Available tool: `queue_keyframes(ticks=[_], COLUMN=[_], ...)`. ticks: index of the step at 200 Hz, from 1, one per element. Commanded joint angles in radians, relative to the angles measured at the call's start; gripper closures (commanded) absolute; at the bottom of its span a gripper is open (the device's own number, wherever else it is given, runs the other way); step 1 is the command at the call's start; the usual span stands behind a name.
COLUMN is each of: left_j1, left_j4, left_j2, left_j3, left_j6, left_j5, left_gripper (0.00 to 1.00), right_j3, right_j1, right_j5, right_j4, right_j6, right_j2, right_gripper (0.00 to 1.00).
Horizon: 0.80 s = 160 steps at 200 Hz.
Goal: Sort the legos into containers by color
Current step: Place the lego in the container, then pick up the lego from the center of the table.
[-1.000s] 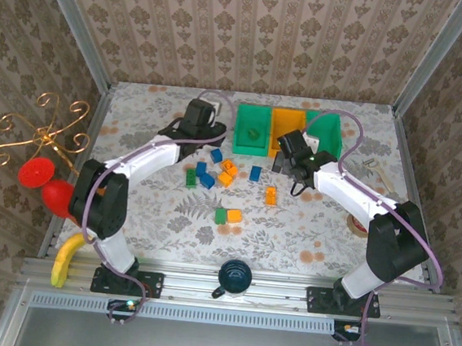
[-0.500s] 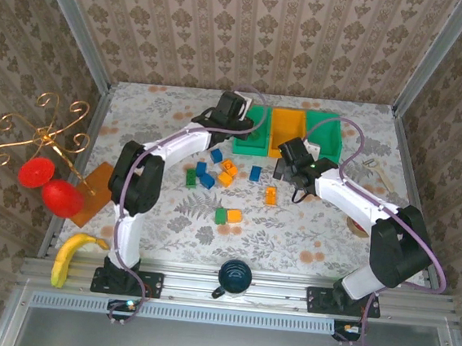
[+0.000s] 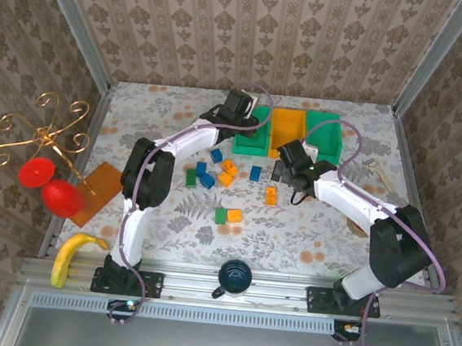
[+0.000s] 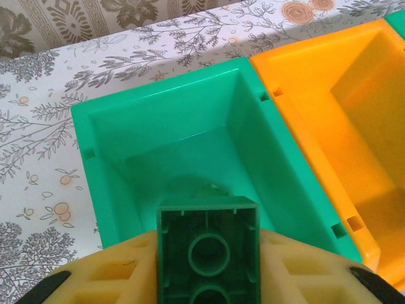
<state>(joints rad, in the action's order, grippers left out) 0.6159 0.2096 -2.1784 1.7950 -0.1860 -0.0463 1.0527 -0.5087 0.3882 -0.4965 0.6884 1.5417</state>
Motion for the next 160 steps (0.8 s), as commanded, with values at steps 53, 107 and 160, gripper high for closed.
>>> queue_keyframes(ticks=[53, 107, 160], left_j1=[0.004, 0.0, -0.071], left_j4=[0.013, -0.032, -0.111], left_j2=[0.091, 0.254, 0.513], left_j3=[-0.002, -0.127, -0.428], left_j6=[0.005, -0.004, -0.076], left_j5=[-0.009, -0.044, -0.098], left_gripper=[0.44, 0.31, 0.04], right_j3=[0.02, 0.059, 0.149], right_j1=[-0.027, -0.064, -0.113], right_j5=[-0.01, -0.031, -0.113], right_j4=[0.028, 0.045, 0.075], right_j6=[-0.016, -0.069, -0.147], right_j2=[-0.009, 0.0, 0.085], right_gripper=[0.0, 0.01, 0.07])
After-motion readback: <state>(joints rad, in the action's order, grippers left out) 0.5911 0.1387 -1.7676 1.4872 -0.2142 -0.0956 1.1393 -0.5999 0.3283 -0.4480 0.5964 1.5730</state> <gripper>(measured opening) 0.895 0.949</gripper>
